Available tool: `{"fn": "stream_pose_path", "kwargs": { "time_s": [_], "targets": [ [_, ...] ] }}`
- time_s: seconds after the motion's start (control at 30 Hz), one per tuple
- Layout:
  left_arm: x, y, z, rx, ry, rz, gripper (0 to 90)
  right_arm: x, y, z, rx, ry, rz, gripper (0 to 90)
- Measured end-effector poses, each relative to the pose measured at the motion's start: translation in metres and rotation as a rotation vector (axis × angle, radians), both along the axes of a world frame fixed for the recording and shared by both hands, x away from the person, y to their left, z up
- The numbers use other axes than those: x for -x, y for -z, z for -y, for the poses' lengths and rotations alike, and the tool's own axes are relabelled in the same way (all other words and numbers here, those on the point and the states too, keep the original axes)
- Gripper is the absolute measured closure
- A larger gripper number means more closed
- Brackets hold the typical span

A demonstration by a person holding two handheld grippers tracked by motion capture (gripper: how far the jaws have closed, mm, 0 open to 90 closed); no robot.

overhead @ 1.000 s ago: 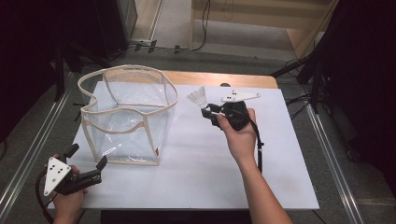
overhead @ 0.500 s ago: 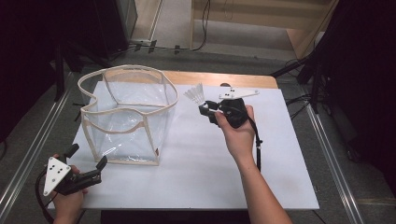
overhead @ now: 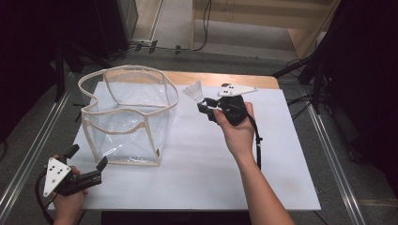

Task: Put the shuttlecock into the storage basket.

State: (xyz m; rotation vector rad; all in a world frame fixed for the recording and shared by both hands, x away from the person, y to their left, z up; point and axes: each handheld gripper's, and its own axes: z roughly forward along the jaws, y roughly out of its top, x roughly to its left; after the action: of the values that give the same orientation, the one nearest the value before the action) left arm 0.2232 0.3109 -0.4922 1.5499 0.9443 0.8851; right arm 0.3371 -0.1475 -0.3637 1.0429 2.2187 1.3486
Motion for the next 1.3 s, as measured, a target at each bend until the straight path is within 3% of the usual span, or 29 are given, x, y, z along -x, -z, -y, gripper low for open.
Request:
{"fn": "stream_pose_path", "kwargs": {
  "time_s": [1.3],
  "targets": [
    [0.000, 0.000, 0.000, 0.002, -0.004, 0.002, 0.3, -0.007, -0.028, -0.021, 0.008, -0.029, 0.058, 62.8]
  ]
}}
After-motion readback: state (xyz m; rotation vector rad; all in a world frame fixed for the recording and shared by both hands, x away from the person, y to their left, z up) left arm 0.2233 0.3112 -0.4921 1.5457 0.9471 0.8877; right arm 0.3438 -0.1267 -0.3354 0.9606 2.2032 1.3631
